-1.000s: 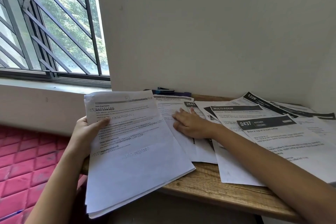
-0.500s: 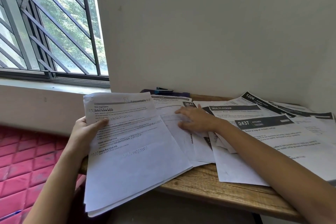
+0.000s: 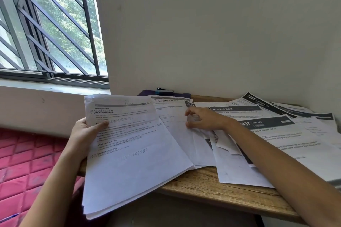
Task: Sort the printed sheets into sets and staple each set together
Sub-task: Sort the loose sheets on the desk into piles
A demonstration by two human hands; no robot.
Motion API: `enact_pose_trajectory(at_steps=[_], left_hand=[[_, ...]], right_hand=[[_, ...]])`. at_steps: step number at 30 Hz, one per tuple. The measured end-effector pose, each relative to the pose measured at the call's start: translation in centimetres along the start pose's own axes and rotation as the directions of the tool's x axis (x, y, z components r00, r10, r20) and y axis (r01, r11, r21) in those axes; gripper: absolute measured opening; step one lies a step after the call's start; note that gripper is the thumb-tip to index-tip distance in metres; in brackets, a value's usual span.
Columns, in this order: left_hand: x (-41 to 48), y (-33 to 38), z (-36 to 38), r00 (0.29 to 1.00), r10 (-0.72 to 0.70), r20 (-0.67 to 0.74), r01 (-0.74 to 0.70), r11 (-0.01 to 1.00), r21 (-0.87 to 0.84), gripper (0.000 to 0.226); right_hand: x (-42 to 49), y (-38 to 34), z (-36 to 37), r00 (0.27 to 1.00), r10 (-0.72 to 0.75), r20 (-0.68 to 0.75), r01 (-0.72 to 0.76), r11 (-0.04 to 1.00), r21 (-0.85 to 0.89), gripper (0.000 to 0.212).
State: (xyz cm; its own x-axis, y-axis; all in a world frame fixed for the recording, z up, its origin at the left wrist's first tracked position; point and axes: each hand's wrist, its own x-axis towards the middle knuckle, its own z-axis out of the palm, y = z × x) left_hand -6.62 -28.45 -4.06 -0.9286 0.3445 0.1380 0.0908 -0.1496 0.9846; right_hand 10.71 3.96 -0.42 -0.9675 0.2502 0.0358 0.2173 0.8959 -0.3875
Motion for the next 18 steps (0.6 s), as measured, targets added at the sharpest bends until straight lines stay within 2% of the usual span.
enact_pose_trajectory(at_steps=[4, 7, 14, 18], left_hand=[[0.0, 0.0, 0.0, 1.0, 0.002, 0.0, -0.002, 1.0, 0.014, 0.028], [0.0, -0.1, 0.0, 1.0, 0.005, 0.004, -0.006, 1.0, 0.025, 0.026], [0.0, -0.1, 0.0, 1.0, 0.02, 0.012, -0.02, 1.0, 0.019, 0.02], [0.3, -0.4, -0.1, 1.0, 0.011, -0.003, -0.011, 1.0, 0.028, 0.025]], right_hand=[[-0.2, 0.0, -0.6, 0.999, 0.04, -0.034, -0.041, 0.999, -0.029, 0.059], [-0.2, -0.2, -0.7, 0.998, 0.055, -0.017, -0.056, 0.997, -0.059, 0.061], [0.0, -1.1, -0.9, 0.999, 0.05, 0.011, -0.049, 0.993, -0.109, 0.047], [0.3, -1.0, -1.0, 0.996, 0.076, -0.037, -0.082, 0.979, -0.188, 0.025]])
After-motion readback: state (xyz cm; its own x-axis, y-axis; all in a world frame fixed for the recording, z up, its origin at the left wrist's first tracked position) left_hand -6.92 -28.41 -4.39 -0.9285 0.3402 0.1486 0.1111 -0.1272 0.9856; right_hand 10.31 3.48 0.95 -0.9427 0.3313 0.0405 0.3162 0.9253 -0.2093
